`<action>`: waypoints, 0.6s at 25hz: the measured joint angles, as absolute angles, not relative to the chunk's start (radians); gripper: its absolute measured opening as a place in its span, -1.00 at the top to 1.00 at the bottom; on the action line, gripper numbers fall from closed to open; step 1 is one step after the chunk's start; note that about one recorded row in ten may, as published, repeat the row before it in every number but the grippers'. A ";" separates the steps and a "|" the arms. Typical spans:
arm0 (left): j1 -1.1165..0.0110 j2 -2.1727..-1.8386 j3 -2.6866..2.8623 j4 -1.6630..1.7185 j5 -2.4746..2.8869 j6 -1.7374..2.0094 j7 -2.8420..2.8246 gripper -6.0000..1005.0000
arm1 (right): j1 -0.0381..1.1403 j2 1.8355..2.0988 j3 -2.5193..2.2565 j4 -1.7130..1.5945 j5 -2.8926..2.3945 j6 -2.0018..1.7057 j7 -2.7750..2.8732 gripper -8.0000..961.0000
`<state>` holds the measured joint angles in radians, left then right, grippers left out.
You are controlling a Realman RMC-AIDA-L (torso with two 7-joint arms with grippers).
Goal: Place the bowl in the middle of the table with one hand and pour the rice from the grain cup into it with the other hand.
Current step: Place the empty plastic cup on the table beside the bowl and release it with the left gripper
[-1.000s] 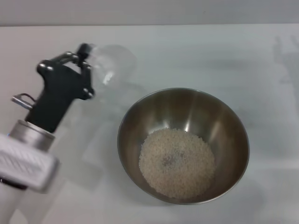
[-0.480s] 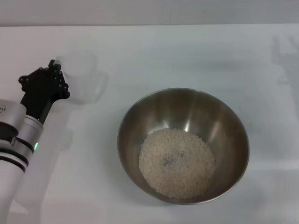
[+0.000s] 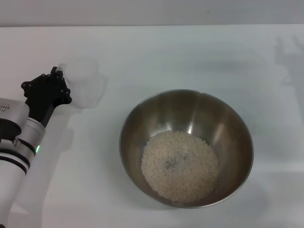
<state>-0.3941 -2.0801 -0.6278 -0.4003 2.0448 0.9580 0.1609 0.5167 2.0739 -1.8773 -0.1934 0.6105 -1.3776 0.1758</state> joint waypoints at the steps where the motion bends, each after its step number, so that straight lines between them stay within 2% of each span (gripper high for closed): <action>1: -0.395 -2.080 -0.625 -0.400 2.045 0.957 0.163 0.92 | 0.517 2.074 -1.877 -0.193 0.611 -1.378 0.176 0.05; 7: -0.396 -2.080 -0.621 -0.393 2.050 0.956 0.160 0.92 | 0.520 2.074 -1.877 -0.193 0.611 -1.378 0.176 0.01; 15: -0.377 -2.078 -0.612 -0.387 2.051 0.954 0.158 0.54 | 0.522 2.074 -1.877 -0.200 0.611 -1.378 0.176 -0.04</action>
<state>-0.3768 -2.0780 -0.6115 -0.3871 2.0512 0.9541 0.1577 0.5219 2.0739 -1.8772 -0.2002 0.6106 -1.3775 0.1764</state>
